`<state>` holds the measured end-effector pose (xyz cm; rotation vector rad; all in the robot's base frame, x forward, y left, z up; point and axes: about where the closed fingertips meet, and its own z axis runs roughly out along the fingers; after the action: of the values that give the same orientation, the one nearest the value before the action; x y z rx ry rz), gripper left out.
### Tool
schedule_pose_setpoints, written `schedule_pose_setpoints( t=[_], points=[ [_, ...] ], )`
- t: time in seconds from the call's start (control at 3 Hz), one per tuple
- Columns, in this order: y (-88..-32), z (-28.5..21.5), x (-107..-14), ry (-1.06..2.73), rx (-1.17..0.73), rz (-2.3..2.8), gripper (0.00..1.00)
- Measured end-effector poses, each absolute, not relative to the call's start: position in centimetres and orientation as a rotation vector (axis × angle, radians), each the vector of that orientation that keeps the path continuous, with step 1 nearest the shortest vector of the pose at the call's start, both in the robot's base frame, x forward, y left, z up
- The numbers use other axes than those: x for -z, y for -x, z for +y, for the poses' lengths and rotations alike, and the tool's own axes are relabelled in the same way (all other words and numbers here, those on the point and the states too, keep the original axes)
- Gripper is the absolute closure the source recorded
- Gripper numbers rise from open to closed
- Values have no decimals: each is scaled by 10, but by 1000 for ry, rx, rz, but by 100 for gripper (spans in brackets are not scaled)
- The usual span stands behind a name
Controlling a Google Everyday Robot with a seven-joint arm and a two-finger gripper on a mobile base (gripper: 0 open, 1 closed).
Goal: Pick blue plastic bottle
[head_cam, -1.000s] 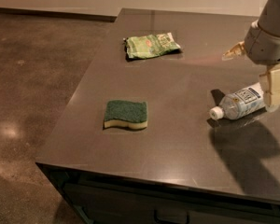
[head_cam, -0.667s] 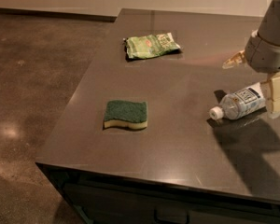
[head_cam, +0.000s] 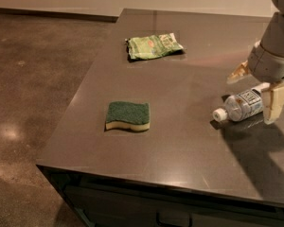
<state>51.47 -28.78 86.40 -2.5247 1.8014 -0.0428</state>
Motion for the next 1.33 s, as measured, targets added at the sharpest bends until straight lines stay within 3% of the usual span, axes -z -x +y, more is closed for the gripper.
schedule_pose_setpoints(
  t=[1.0, 1.33],
  points=[
    [-512, -276, -882, 2476, 52, 1785, 87],
    [-511, -258, -906, 2417, 23, 1791, 100]
  ],
)
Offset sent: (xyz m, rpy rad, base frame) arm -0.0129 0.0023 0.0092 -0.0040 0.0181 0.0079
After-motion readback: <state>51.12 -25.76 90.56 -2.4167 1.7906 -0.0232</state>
